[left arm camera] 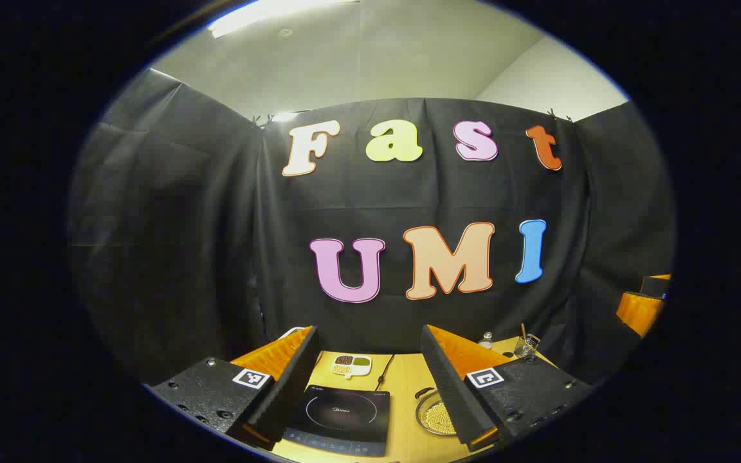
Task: First push the handle of the pot to place it horizontally, then grasp the pot with both hands and set it on the induction cooktop.
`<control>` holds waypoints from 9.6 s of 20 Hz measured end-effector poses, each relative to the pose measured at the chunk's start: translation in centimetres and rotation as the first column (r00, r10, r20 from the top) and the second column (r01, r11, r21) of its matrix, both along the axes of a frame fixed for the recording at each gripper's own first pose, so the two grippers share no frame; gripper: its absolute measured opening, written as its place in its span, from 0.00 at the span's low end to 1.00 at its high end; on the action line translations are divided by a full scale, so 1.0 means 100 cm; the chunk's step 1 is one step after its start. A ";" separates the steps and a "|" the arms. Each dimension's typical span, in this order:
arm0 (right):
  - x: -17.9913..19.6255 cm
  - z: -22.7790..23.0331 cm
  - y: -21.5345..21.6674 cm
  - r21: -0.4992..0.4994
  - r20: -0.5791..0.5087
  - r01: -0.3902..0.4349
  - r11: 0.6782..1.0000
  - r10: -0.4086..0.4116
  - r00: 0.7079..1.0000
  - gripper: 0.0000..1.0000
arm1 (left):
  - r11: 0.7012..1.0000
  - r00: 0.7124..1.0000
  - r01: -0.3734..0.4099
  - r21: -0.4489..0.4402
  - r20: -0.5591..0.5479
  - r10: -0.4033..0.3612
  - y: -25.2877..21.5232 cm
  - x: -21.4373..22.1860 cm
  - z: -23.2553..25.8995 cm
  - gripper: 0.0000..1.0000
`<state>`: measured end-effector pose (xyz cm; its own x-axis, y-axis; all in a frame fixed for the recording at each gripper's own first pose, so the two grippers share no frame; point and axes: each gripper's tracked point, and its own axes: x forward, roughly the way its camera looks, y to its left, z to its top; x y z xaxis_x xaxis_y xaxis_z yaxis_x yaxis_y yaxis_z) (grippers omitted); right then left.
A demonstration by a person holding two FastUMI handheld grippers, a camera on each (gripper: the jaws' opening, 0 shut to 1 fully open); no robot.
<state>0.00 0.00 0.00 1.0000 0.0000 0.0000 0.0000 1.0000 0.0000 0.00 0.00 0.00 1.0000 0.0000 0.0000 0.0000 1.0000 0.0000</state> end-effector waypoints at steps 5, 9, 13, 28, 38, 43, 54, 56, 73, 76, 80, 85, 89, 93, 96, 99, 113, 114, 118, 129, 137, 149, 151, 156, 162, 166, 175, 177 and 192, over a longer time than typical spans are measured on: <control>-0.004 0.001 0.012 -0.021 -0.010 0.045 0.999 -0.045 0.999 0.99 | 1.000 1.000 0.022 -0.014 -0.016 -0.023 0.015 0.002 -0.013 0.95; -0.011 -0.004 0.025 -0.014 -0.015 0.085 0.996 -0.085 0.996 0.99 | 0.998 0.998 0.055 -0.028 -0.037 -0.056 0.027 0.003 -0.029 0.98; -0.017 -0.010 0.037 -0.041 -0.022 0.126 0.991 -0.127 0.992 0.99 | 0.997 0.996 0.077 -0.030 -0.046 -0.079 0.042 0.006 -0.041 0.93; -0.004 -0.058 0.044 -0.027 -0.121 0.108 0.994 -0.110 0.987 0.99 | 0.998 0.998 0.062 0.002 -0.028 -0.062 0.060 0.008 -0.045 0.92; 0.046 -0.108 0.009 -0.002 -0.236 0.028 1.000 -0.028 0.971 0.33 | 0.999 0.998 -0.038 -0.013 -0.055 0.037 0.044 0.033 -0.063 0.93; 0.077 -0.127 -0.005 0.004 -0.278 -0.018 1.000 0.018 0.960 0.00 | 0.992 0.989 -0.121 -0.028 -0.092 0.118 0.051 0.040 -0.079 0.96; 0.103 -0.242 -0.024 0.113 -0.513 -0.126 0.986 0.166 0.842 0.07 | 0.960 0.954 -0.270 -0.073 -0.156 0.256 0.055 0.038 -0.099 0.93; 0.104 -0.269 -0.026 0.127 -0.570 -0.138 0.982 0.186 0.800 0.00 | 0.952 0.947 -0.296 -0.076 -0.157 0.282 0.055 0.039 -0.102 0.96; 0.062 -0.433 -0.003 0.322 -0.867 -0.185 0.928 0.368 0.335 0.04 | 0.924 0.902 -0.383 -0.003 -0.217 0.373 0.040 0.048 -0.123 0.92; 0.059 -0.445 0.004 0.353 -0.874 -0.178 0.919 0.391 0.288 0.05 | 0.926 0.903 -0.378 -0.005 -0.223 0.368 0.034 0.052 -0.125 0.96; 0.059 -0.459 0.008 0.365 -0.886 -0.164 0.916 0.396 0.241 0.05 | 0.928 0.904 -0.372 -0.009 -0.232 0.360 0.025 0.056 -0.131 0.92; 0.059 -0.473 0.009 0.358 -0.902 -0.175 0.917 0.388 0.187 0.00 | 0.928 0.900 -0.372 -0.016 -0.253 0.356 0.020 0.058 -0.141 0.92; 0.060 -0.482 0.012 0.362 -0.910 -0.157 0.919 0.384 0.153 0.00 | 0.924 0.889 -0.383 -0.008 -0.274 0.367 0.023 0.060 -0.147 0.96; 0.063 -0.487 0.008 0.349 -0.919 -0.146 0.926 0.369 0.142 0.00 | 0.921 0.884 -0.389 -0.012 -0.286 0.370 0.023 0.061 -0.152 0.96; 0.072 -0.487 -0.005 0.338 -0.923 -0.109 0.935 0.352 0.155 0.00 | 0.921 0.880 -0.389 -0.012 -0.299 0.368 0.024 0.063 -0.157 0.96; 0.084 -0.486 -0.023 0.322 -0.930 -0.071 0.944 0.329 0.165 0.02 | 0.925 0.877 -0.380 -0.018 -0.325 0.354 0.022 0.065 -0.166 0.96; 0.163 -0.481 -0.062 0.240 -0.938 -0.010 0.971 0.235 0.255 0.00 | 0.925 0.840 -0.379 -0.013 -0.425 0.338 0.025 0.071 -0.200 0.97; 0.166 -0.480 -0.063 0.236 -0.938 -0.011 0.972 0.231 0.257 0.04 | 0.925 0.835 -0.379 -0.017 -0.438 0.334 0.024 0.071 -0.204 0.96; 0.182 -0.479 -0.068 0.219 -0.938 -0.023 0.975 0.217 0.270 0.04 | 0.928 0.819 -0.371 -0.027 -0.480 0.313 0.018 0.066 -0.219 0.97; 0.188 -0.470 -0.067 0.270 -0.931 -0.007 0.963 0.263 0.252 0.16 | 0.946 0.788 -0.315 -0.072 -0.576 0.219 -0.016 0.071 -0.256 0.97; 0.193 -0.453 -0.096 0.234 -0.931 -0.044 0.971 0.237 0.278 0.94 | 0.973 0.732 -0.213 -0.088 -0.674 0.099 -0.051 0.079 -0.293 0.97; 0.223 -0.445 -0.075 0.316 -0.904 -0.115 0.942 0.336 0.264 0.94 | 0.976 0.544 -0.067 -0.207 -0.828 -0.139 -0.085 0.100 -0.380 0.96; 0.226 -0.450 -0.071 0.334 -0.900 -0.117 0.935 0.353 0.256 0.94 | 0.972 0.504 -0.054 -0.228 -0.847 -0.171 -0.090 0.104 -0.395 0.96; 0.238 -0.469 -0.060 0.379 -0.893 -0.101 0.920 0.392 0.221 0.93 | 0.973 0.412 -0.035 -0.229 -0.890 -0.195 -0.091 0.114 -0.430 0.94; 0.239 -0.493 -0.046 0.405 -0.898 -0.114 0.907 0.418 0.140 0.91 | 0.974 0.309 0.000 -0.229 -0.926 -0.217 -0.097 0.121 -0.458 0.93; 0.238 -0.508 -0.039 0.411 -0.902 -0.114 0.905 0.421 0.096 0.97 | 0.974 0.276 0.000 -0.226 -0.936 -0.217 -0.102 0.128 -0.471 0.83; 0.243 -0.524 -0.045 0.364 -0.926 -0.094 0.927 0.371 0.076 0.53 | 0.979 0.226 -0.015 -0.201 -0.955 -0.193 -0.098 0.127 -0.485 0.64; 0.249 -0.524 -0.046 0.352 -0.926 -0.094 0.931 0.361 0.110 0.55 | 0.977 0.229 -0.030 -0.212 -0.953 -0.200 -0.099 0.125 -0.484 0.65; 0.214 -0.476 -0.061 0.319 -0.914 -0.117 0.941 0.337 0.226 0.55 | 0.971 0.265 0.064 -0.229 -0.934 -0.238 -0.113 0.088 -0.437 0.61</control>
